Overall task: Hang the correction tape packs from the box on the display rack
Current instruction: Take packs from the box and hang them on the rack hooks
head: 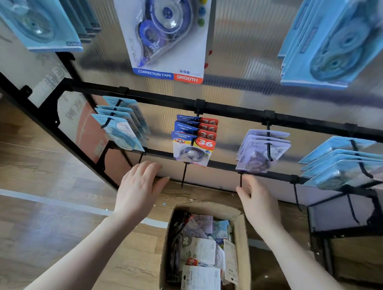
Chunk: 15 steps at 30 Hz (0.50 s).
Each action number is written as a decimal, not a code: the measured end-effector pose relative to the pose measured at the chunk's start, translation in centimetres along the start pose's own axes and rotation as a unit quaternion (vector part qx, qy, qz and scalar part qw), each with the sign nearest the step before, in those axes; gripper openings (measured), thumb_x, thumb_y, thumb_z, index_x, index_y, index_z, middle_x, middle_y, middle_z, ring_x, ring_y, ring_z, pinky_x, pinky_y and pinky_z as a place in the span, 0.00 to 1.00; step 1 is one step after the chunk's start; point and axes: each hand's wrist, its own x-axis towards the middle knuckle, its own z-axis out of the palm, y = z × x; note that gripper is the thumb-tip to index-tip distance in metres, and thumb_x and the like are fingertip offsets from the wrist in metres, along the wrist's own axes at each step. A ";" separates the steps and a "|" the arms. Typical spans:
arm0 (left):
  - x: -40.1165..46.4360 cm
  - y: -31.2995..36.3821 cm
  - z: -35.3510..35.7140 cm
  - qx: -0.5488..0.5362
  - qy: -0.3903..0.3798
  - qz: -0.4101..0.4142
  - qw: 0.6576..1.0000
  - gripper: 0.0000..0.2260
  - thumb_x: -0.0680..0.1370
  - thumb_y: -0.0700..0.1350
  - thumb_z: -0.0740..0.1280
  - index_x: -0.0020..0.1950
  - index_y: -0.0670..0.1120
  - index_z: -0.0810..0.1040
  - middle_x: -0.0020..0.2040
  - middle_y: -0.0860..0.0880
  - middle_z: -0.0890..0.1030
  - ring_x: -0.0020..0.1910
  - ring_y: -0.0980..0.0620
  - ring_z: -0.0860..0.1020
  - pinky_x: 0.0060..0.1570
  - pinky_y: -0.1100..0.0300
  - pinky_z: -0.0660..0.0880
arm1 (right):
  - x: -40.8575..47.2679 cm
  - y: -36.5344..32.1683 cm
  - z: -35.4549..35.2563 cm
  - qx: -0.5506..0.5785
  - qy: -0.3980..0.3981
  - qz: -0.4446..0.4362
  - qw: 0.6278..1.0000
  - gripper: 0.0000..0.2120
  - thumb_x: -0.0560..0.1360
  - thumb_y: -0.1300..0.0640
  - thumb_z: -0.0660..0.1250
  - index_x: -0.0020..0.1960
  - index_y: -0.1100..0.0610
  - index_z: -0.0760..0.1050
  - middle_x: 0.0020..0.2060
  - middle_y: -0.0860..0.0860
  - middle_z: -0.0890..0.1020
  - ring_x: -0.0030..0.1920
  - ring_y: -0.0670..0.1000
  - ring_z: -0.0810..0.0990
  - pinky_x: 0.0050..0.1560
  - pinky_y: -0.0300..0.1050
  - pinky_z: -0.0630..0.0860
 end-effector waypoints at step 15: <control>-4.1 8.2 1.3 0.028 -0.024 0.039 0.999 0.30 0.78 0.64 0.51 0.56 0.41 0.79 0.57 0.41 0.80 0.57 0.40 0.78 0.52 0.46 0.77 | -7.1 8.1 -5.3 -0.145 0.005 -0.002 0.989 0.25 0.80 0.48 0.56 0.75 0.52 0.58 0.73 0.50 0.63 0.72 0.50 0.62 0.70 0.43 0.59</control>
